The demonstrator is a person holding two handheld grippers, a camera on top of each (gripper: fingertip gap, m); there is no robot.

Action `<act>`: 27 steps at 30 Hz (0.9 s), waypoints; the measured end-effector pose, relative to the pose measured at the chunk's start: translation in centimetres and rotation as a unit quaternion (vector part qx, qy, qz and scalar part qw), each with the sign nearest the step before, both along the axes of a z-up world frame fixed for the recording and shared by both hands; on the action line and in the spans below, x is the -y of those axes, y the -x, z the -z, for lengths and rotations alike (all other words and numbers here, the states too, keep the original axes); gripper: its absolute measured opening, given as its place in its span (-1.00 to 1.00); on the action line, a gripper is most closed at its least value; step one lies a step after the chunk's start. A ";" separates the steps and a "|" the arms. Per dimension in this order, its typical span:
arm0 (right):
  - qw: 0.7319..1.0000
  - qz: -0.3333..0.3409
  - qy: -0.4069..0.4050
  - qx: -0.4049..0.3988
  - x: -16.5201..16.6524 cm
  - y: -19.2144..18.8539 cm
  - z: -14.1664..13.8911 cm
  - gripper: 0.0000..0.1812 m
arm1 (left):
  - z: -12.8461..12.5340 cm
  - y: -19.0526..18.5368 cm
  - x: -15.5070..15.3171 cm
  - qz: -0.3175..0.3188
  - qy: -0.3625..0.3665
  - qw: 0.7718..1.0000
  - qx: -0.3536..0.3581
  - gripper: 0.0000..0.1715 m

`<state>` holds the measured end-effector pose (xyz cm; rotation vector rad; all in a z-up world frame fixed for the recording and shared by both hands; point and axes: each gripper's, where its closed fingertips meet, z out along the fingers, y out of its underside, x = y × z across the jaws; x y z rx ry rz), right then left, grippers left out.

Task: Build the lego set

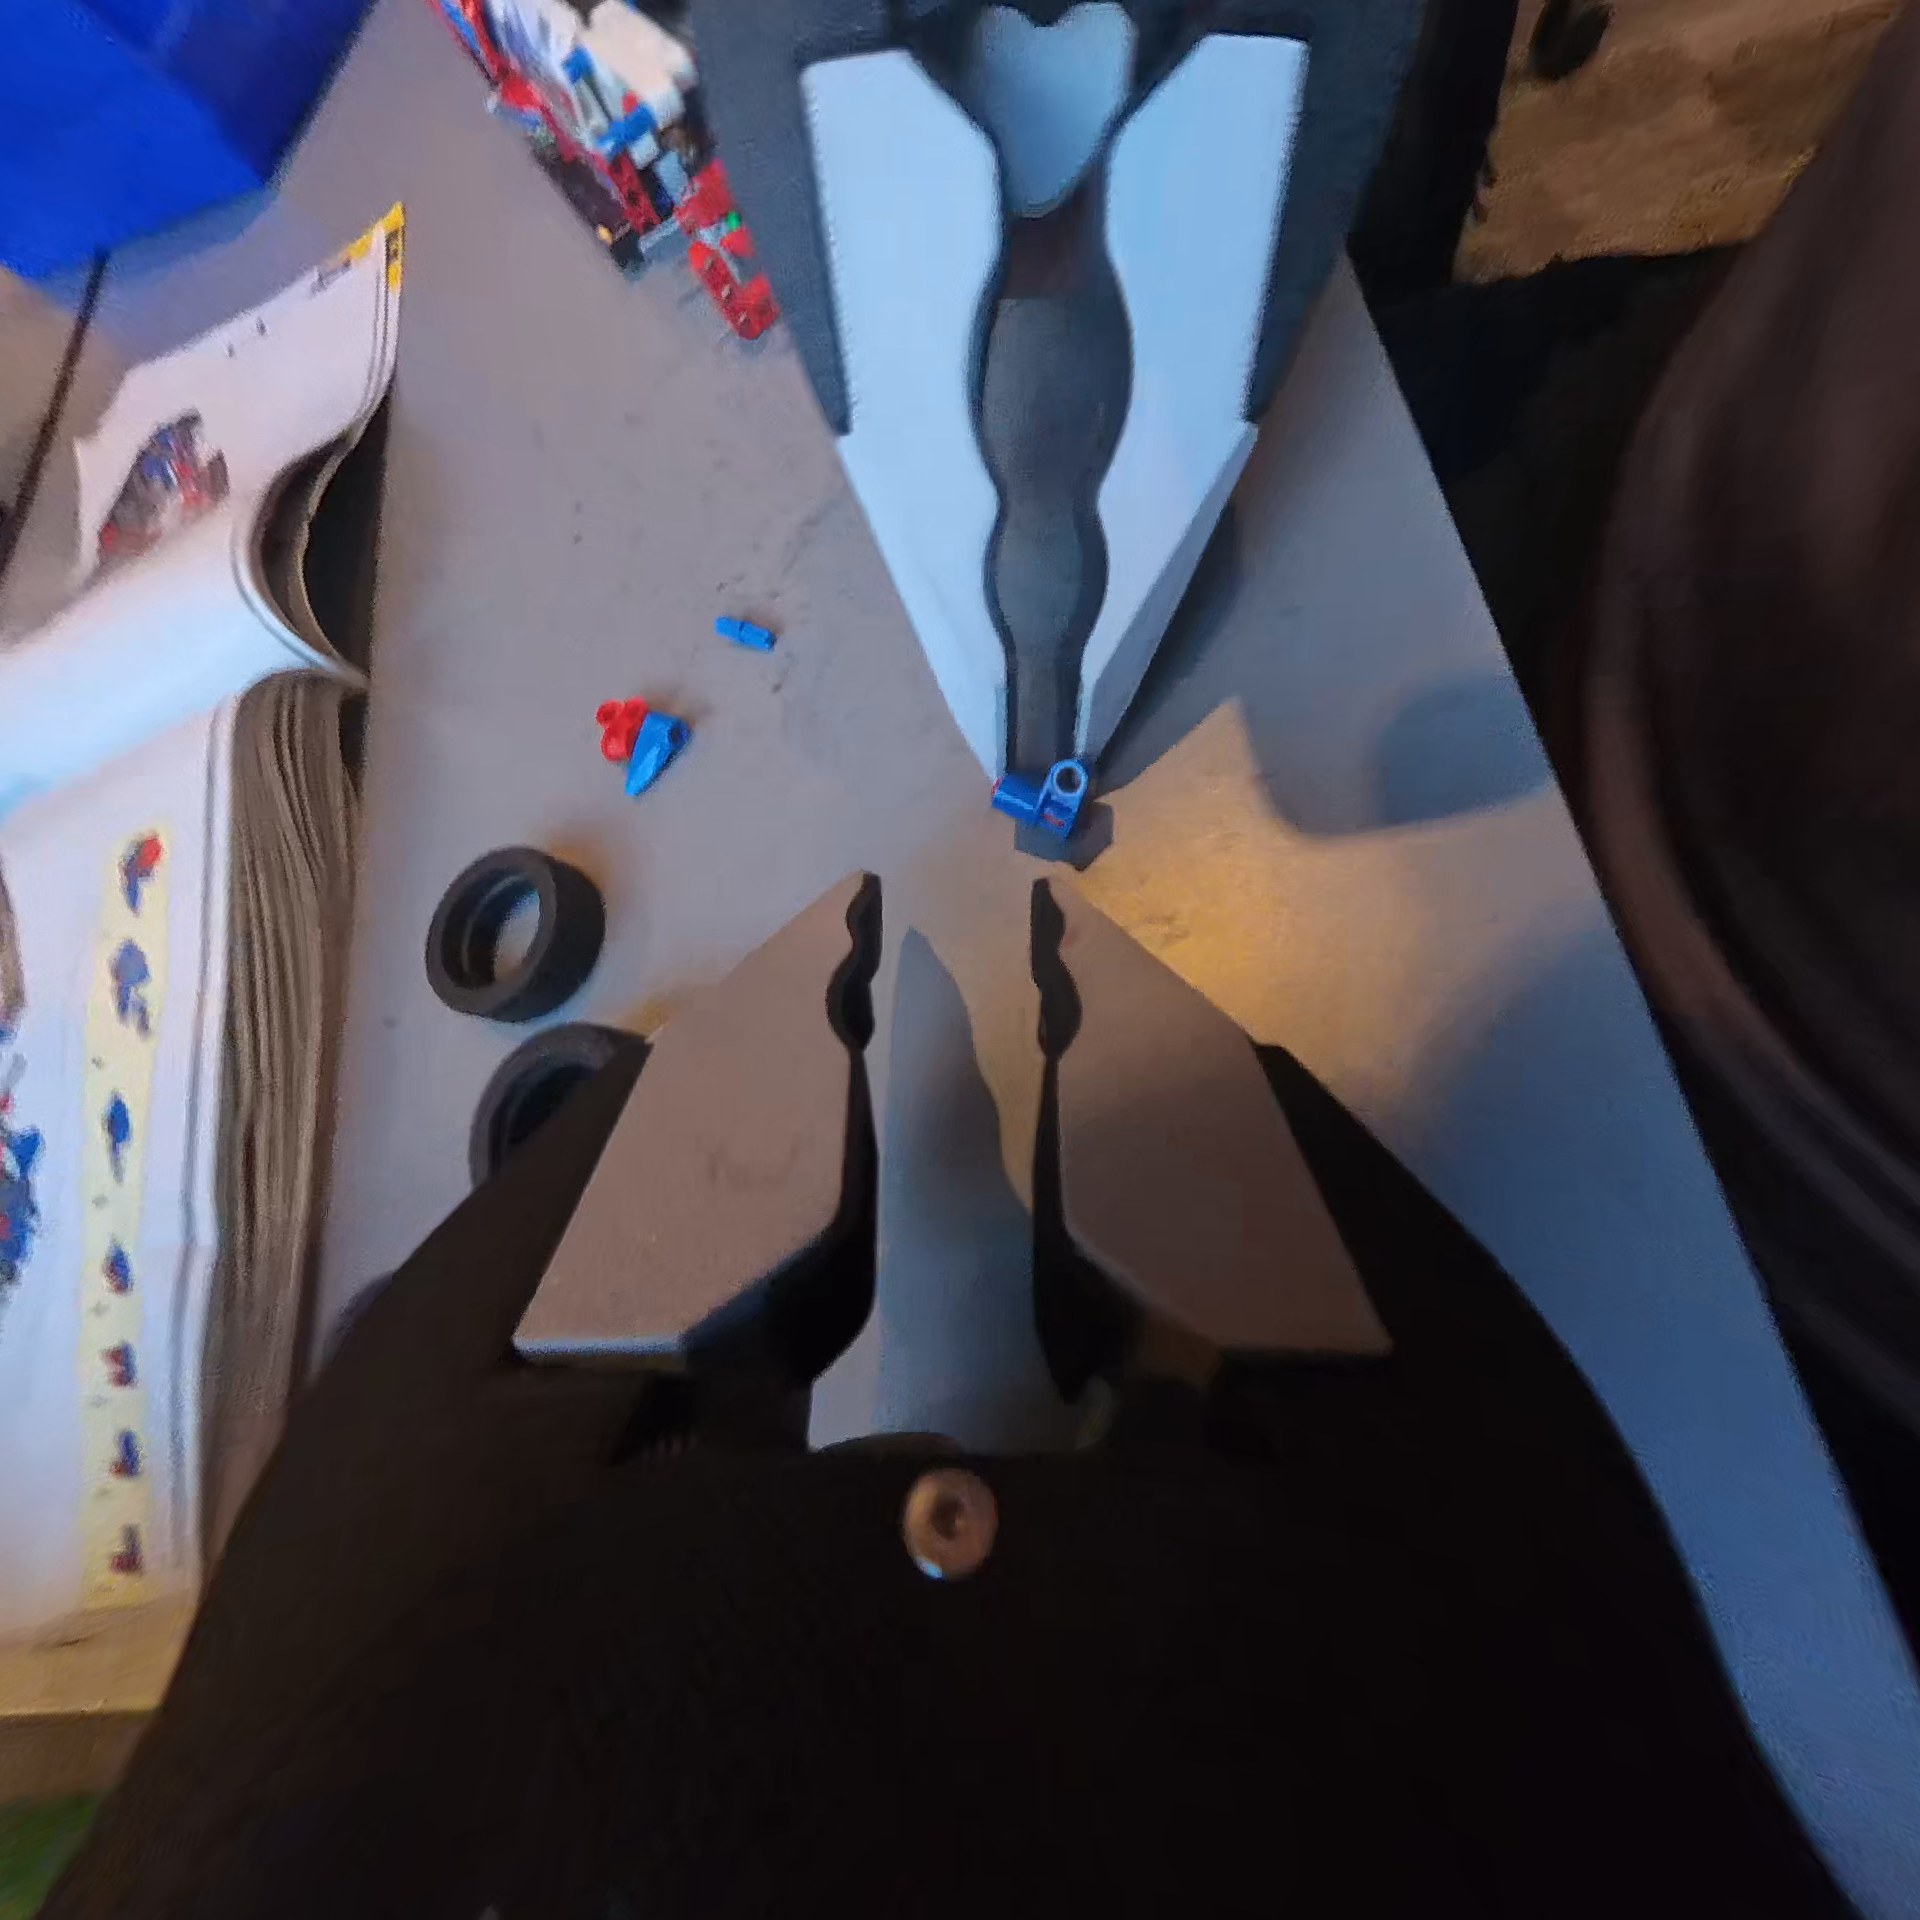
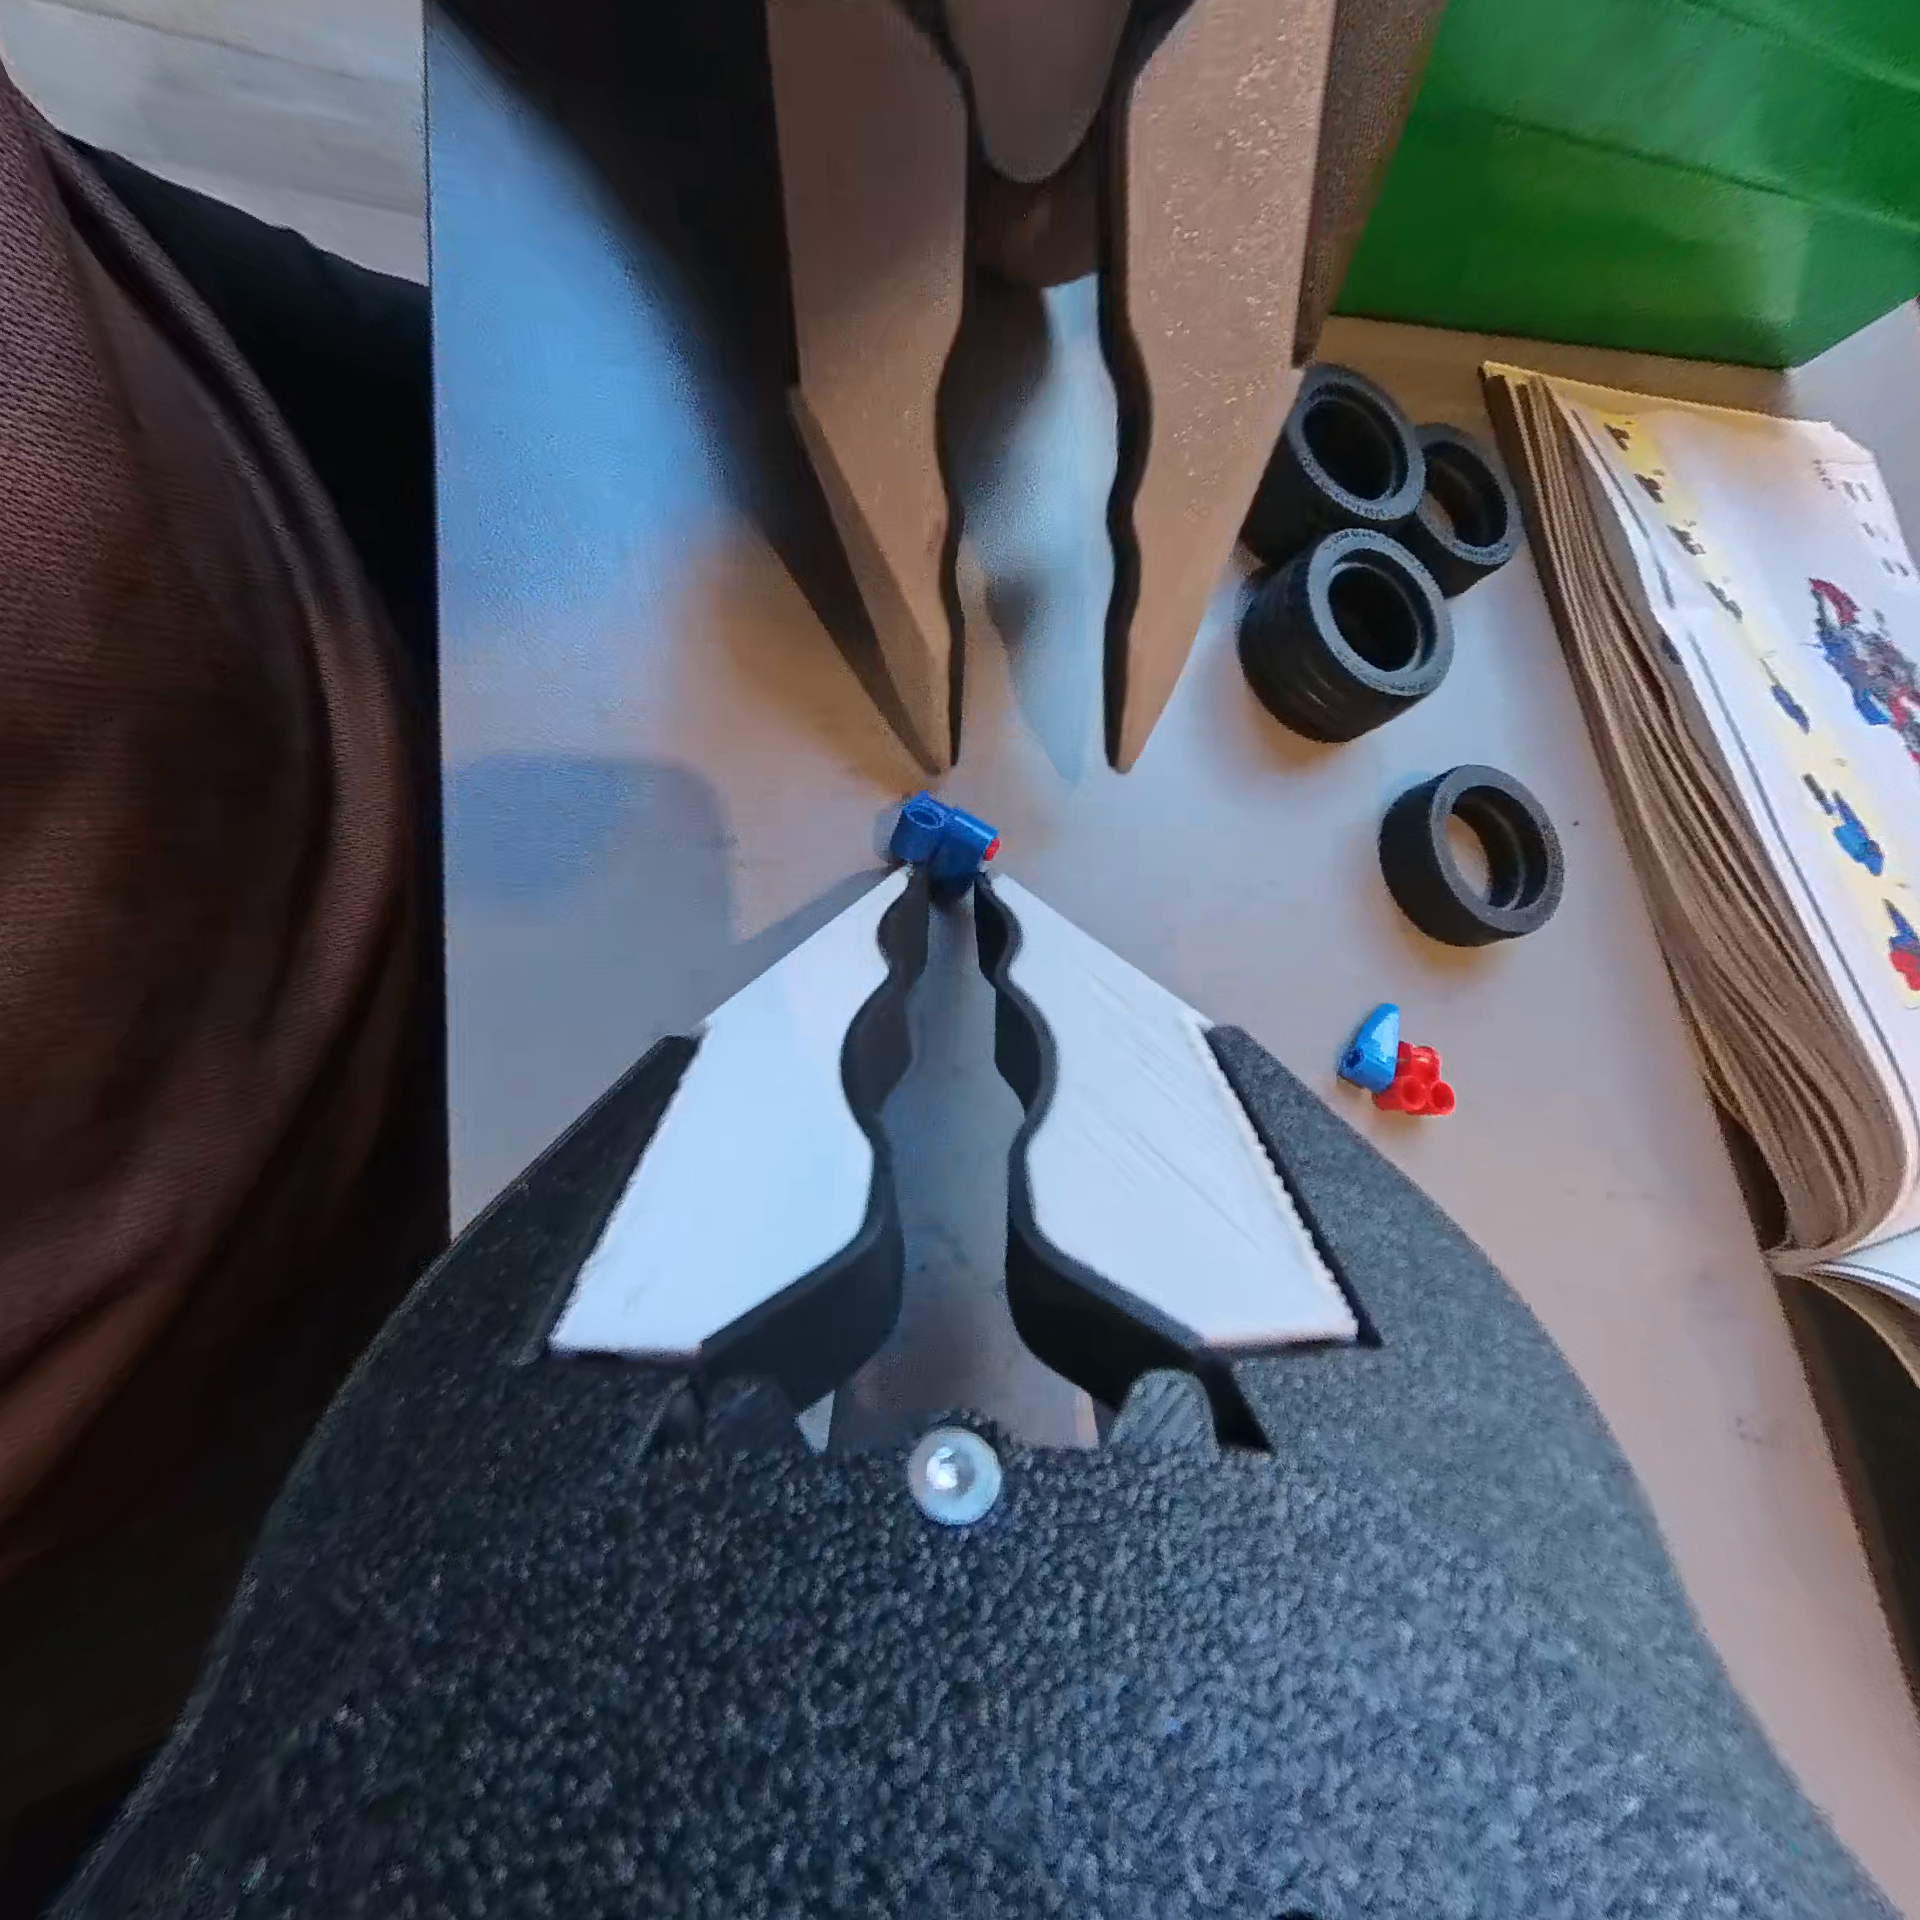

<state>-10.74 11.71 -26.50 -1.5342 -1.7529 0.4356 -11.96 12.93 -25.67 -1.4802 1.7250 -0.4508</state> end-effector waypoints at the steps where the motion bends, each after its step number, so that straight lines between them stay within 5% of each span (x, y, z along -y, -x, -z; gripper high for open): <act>1: 1.000 0.001 -0.005 0.000 0.0 0.0 0.0 -0.91 | -0.1 0.2 0.1 -0.008 0.024 1.000 0.004 -0.71; 7: 0.999 0.025 -0.032 -0.001 -0.8 0.0 -0.1 -0.91 | -0.2 -0.4 2.0 -0.042 0.244 0.969 0.023 -0.56; 11: 0.997 0.047 -0.050 -0.025 -1.4 0.1 -1.0 -0.91 | -0.7 -1.2 1.5 -0.081 0.326 0.940 0.056 -0.71; 19: 0.993 0.062 -0.090 -0.040 -2.0 0.2 -1.7 -0.91 | -1.1 -1.6 0.3 -0.105 0.267 0.955 0.072 -0.83; 23: 0.995 0.049 -0.075 -0.045 -1.7 0.4 -1.7 -0.88 | -0.9 -1.1 0.0 -0.060 0.154 0.985 0.043 -0.85; 27: 0.996 0.034 0.023 -0.082 -1.3 0.1 -2.4 -0.78 | -0.2 -0.7 0.9 0.026 0.049 0.998 0.008 -0.84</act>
